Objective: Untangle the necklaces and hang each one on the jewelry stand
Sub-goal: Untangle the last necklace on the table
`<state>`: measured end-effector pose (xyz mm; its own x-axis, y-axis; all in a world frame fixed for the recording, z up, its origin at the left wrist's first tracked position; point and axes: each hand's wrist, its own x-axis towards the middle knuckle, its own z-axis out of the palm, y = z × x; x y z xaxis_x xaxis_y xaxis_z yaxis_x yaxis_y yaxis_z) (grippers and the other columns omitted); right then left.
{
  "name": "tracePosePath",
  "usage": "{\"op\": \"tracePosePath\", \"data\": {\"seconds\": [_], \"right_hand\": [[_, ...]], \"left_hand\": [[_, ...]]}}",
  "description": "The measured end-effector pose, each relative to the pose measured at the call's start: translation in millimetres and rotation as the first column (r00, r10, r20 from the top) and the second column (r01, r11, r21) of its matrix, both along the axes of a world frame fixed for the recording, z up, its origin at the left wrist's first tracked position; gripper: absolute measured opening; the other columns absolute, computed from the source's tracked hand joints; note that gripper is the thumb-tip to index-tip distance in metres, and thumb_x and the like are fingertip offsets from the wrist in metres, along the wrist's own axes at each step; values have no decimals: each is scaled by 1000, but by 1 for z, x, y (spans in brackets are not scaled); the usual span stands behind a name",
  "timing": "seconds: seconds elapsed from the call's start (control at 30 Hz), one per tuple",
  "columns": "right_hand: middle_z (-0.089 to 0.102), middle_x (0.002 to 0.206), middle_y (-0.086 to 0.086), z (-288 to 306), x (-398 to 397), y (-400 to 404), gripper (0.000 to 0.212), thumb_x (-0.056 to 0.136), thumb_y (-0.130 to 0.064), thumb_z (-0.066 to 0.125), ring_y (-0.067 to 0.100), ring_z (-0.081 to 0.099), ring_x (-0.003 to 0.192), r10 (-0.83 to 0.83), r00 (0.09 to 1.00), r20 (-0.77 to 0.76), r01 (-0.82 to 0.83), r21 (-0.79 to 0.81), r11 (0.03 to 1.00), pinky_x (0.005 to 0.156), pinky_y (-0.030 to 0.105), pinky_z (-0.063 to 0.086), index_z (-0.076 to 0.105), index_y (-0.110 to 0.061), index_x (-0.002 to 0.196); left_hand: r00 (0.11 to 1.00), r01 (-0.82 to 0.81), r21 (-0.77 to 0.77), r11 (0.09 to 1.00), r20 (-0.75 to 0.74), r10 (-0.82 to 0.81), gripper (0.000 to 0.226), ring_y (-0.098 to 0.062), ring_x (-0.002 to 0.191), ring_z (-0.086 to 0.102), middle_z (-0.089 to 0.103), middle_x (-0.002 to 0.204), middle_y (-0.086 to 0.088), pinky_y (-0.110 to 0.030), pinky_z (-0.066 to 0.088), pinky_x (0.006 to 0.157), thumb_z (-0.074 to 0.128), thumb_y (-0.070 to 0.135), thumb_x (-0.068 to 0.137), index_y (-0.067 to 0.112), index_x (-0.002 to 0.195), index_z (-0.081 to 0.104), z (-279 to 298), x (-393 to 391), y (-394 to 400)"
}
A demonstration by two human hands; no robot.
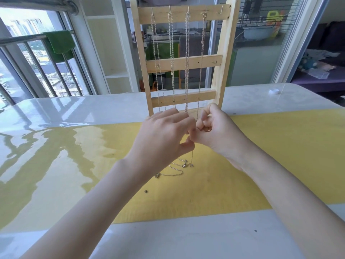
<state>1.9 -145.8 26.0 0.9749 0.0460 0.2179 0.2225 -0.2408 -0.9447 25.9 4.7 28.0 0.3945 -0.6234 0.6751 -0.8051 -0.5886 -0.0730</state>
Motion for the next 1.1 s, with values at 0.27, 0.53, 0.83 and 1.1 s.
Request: {"op": "tracePosePath", "data": {"seconds": [0.27, 0.53, 0.83, 1.1], "right_hand": [[57, 75, 3, -1, -2, 0, 34, 80, -3, 66, 20, 53, 79, 35, 997, -68, -22, 175, 984, 85, 30, 42, 36, -18, 84], [54, 78, 6, -4, 4, -6, 33, 73, 0, 66, 22, 47, 78, 89, 980, -175, -55, 188, 981, 71, 30, 37, 43, -10, 94], [51, 94, 11, -2, 2, -10, 62, 60, -11, 60, 19, 49, 80, 210, 925, -317, -190, 91, 977, 63, 25, 40, 46, 6, 117], [43, 78, 4, -3, 3, -8, 21, 81, 7, 53, 19, 46, 67, 178, 938, -296, -115, 219, 969, 64, 28, 39, 44, -10, 85]], "left_hand": [[990, 50, -160, 986, -122, -70, 16, -9, 67, 42, 54, 68, 5, -22, 39, 60, 51, 20, 69, 8, 73, 60, -6, 0, -5], [966, 164, -160, 973, -175, -192, 21, -2, 71, 35, 44, 79, 13, -21, 37, 60, 49, 21, 75, 16, 94, 44, -6, 1, -4], [886, 287, -91, 954, -352, -301, 34, -4, 66, 43, 52, 81, 20, -28, 45, 58, 49, 25, 74, 21, 103, 32, -5, 0, 0], [974, 171, -40, 985, -147, -175, 34, -6, 75, 37, 58, 80, 2, -25, 39, 60, 49, 17, 73, 14, 105, 36, -13, -1, -7]]}}
